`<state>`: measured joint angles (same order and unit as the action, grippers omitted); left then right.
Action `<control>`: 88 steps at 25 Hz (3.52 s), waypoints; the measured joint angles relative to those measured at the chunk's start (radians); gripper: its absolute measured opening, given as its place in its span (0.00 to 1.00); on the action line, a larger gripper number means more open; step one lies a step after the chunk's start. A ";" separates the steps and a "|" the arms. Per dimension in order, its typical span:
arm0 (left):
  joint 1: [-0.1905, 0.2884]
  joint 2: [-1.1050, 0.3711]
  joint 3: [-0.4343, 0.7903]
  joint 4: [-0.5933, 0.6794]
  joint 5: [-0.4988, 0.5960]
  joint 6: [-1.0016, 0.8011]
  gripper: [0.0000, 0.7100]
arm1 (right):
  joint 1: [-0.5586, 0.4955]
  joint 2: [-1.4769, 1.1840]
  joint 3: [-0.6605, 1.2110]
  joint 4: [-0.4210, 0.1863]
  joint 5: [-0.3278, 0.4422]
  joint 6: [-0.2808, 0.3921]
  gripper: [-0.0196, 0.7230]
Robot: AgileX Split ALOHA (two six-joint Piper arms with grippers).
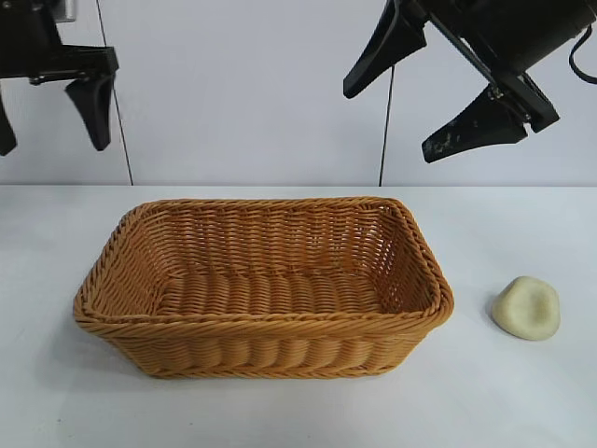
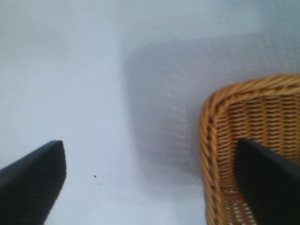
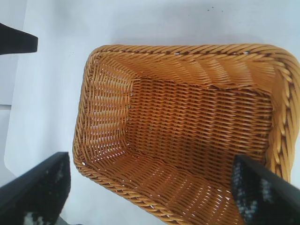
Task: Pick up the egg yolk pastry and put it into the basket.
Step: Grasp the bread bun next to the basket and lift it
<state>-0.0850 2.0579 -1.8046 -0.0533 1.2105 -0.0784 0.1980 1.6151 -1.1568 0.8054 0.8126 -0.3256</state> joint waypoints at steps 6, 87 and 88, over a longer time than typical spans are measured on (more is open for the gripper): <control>0.051 -0.011 0.024 0.011 0.002 0.007 0.98 | 0.000 0.000 0.000 0.000 0.000 0.001 0.92; 0.096 -2.064 1.301 0.031 -0.142 0.035 0.98 | -0.148 0.254 -0.112 -0.708 0.150 0.367 0.92; 0.096 -2.064 1.301 0.031 -0.142 0.035 0.98 | -0.148 0.284 -0.112 -0.709 0.140 0.367 0.92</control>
<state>0.0105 -0.0056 -0.5032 -0.0222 1.0684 -0.0438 0.0503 1.8993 -1.2690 0.0963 0.9529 0.0412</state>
